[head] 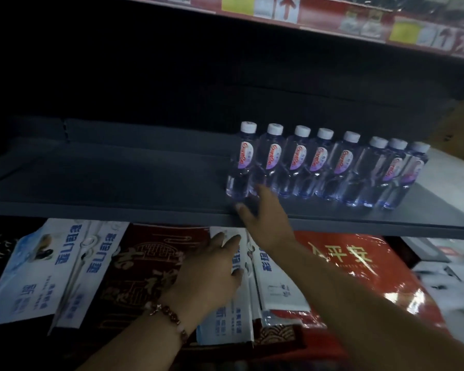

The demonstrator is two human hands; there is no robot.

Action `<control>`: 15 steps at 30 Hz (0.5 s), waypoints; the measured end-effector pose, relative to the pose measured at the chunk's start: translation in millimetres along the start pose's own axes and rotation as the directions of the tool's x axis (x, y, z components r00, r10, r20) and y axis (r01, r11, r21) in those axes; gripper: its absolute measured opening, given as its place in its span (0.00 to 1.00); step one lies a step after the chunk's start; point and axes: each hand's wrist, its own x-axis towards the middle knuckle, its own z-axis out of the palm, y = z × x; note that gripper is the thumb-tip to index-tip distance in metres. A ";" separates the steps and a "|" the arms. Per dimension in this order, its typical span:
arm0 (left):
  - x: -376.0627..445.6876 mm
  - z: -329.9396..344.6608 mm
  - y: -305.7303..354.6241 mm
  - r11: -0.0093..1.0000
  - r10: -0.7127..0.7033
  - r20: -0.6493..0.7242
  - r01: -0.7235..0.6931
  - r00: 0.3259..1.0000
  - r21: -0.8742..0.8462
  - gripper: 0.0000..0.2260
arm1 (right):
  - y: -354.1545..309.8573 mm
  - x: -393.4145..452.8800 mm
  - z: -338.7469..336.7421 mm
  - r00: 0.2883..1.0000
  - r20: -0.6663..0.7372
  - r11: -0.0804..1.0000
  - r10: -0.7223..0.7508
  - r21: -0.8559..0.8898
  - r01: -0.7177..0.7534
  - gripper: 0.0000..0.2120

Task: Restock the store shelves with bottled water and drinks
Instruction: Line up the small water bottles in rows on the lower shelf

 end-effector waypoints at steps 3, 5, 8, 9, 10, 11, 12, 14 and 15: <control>-7.1 7.4 18.1 0.996 0.046 0.078 -0.052 0.996 0.075 0.30 | 36.8 -56.7 -37.1 0.980 0.199 0.965 -0.020 -0.254 0.071 0.28; -11.7 16.5 31.1 0.987 0.084 0.140 -0.101 0.987 0.125 0.30 | 68.6 -95.6 -58.6 0.959 0.274 0.926 0.075 -0.375 0.035 0.31; -18.6 41.5 51.7 0.964 0.129 0.225 -0.175 0.966 0.198 0.31 | 116.2 -148.2 -79.9 0.932 0.303 0.893 0.200 -0.449 -0.046 0.30; -21.4 52.6 58.6 0.956 0.146 0.242 -0.200 0.959 0.217 0.30 | 131.2 -165.2 -83.7 0.918 0.310 0.886 0.246 -0.457 -0.083 0.29; -24.7 64.5 65.1 0.947 0.159 0.259 -0.221 0.953 0.232 0.29 | 144.6 -181.3 -85.6 0.899 0.320 0.875 0.299 -0.467 -0.124 0.28; -28.3 78.5 70.4 0.939 0.177 0.273 -0.245 0.946 0.242 0.28 | 157.9 -197.2 -85.1 0.876 0.328 0.859 0.354 -0.484 -0.166 0.28; -32.9 92.5 75.2 0.927 0.189 0.289 -0.267 0.938 0.262 0.27 | 169.3 -212.6 -82.2 0.853 0.329 0.840 0.405 -0.503 -0.205 0.29; -44.0 124.8 83.2 0.895 0.203 0.332 -0.313 0.921 0.319 0.27 | 190.2 -241.1 -69.8 0.809 0.332 0.800 0.485 -0.542 -0.258 0.28; -52.2 141.7 88.3 0.871 0.210 0.371 -0.345 0.905 0.349 0.27 | 199.9 -254.0 -61.6 0.791 0.338 0.785 0.509 -0.559 -0.266 0.28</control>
